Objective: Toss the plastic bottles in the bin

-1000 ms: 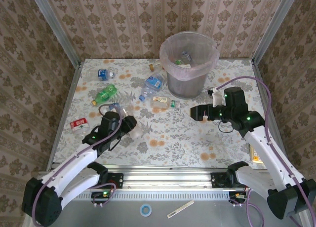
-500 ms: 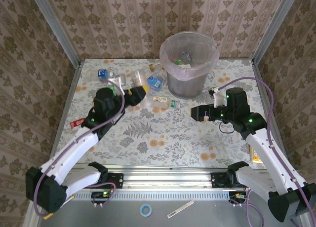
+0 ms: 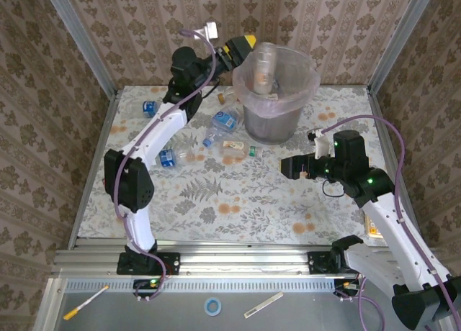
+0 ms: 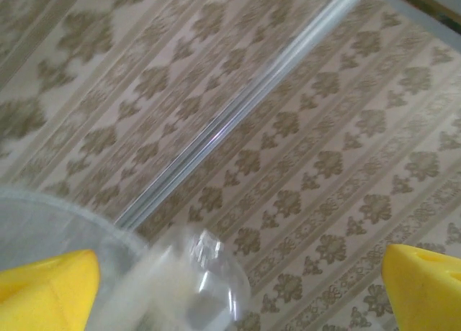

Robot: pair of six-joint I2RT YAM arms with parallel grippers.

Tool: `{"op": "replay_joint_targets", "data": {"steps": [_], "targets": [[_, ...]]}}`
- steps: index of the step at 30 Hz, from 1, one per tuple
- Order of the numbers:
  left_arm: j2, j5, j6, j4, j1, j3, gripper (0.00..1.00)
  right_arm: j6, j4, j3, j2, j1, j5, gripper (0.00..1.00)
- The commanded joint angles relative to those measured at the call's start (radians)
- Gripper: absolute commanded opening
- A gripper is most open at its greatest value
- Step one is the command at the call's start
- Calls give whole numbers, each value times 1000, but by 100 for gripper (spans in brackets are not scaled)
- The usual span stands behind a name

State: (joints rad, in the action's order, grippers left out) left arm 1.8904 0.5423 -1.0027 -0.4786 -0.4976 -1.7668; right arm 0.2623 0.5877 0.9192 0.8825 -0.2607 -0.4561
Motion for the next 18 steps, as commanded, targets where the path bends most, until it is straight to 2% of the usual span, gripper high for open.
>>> {"op": "replay_joint_targets", "data": {"steps": [1,2,6,9,14,18], "targets": [[-140,41,-5,2,34,90,100,-9,22,11,-14,-3,0,100],[-202,30,36,58,75,133,100,-7,20,9,-13,-4,0,100],[-406,-1,151,234,134,275,100,8,-8,-2,3,-5,-14,100],[-517,-53,293,477,171,329,100,20,-20,-7,21,-7,-19,100],[-614,-196,500,831,248,391,100,27,-19,-10,25,-9,-33,100],[-643,-300,621,974,323,444,100,26,-10,-21,14,-11,-38,100]]}}
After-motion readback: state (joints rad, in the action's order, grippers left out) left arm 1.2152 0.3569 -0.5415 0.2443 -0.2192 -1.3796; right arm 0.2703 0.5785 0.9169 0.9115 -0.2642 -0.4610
